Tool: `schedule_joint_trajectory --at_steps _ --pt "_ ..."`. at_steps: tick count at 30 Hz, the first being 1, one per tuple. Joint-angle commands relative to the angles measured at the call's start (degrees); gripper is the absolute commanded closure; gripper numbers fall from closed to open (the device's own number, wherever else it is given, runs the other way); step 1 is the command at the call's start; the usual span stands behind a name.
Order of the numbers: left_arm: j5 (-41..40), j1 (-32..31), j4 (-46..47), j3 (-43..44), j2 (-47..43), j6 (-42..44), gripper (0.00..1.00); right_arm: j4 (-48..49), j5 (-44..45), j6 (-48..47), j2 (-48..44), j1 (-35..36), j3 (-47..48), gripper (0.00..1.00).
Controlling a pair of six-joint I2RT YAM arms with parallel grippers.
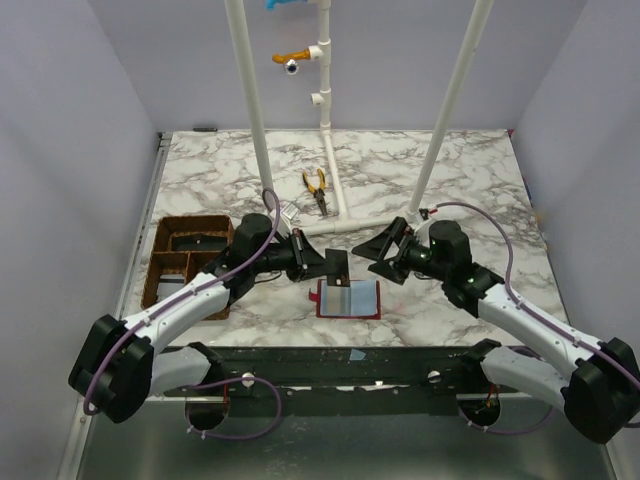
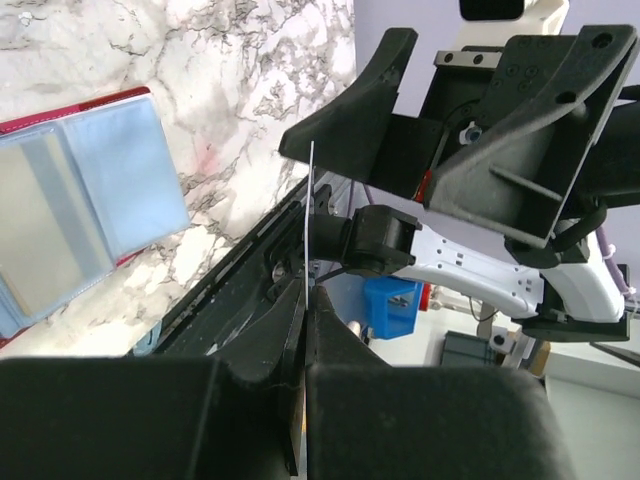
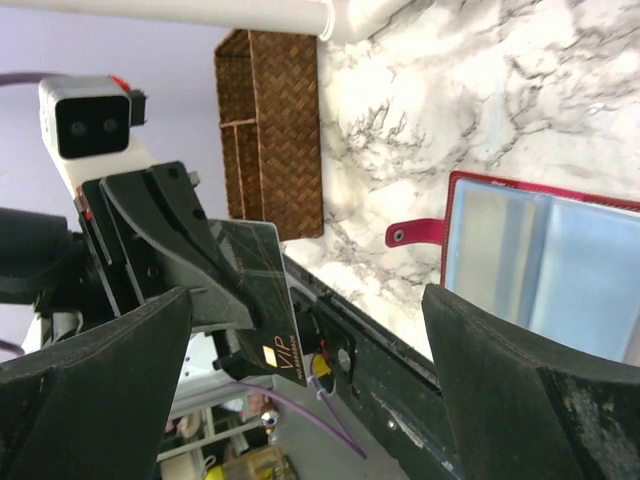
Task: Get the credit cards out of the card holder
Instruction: Place the credit card in the storage box.
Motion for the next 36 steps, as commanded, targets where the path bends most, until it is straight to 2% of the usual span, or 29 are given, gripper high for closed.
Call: schedule_joint_trajectory --at_steps 1,5,9,20,27,36 --pt "-2.50 1.02 -6.76 0.94 -4.01 4.96 1.00 -10.96 8.63 -3.74 -2.75 0.05 3.23 0.00" --pt "-3.34 2.26 -9.93 1.08 -6.35 6.92 1.00 -16.73 13.39 -5.99 -3.35 0.04 5.32 0.00" --pt "-6.23 3.64 -16.90 2.39 -8.56 10.54 1.00 -20.15 17.44 -7.60 -3.47 0.05 5.80 0.00" --pt "-12.01 14.00 -36.53 8.25 -13.74 19.85 1.00 -20.52 27.38 -8.91 -3.16 0.03 4.03 0.00" --pt "-13.61 18.78 -48.25 15.05 -12.59 20.25 1.00 -27.73 38.42 -0.80 -0.85 0.04 8.56 0.00" --pt "-17.63 24.78 -57.07 23.34 -9.47 22.61 1.00 -27.68 45.52 -2.10 7.78 -0.04 14.04 0.00"
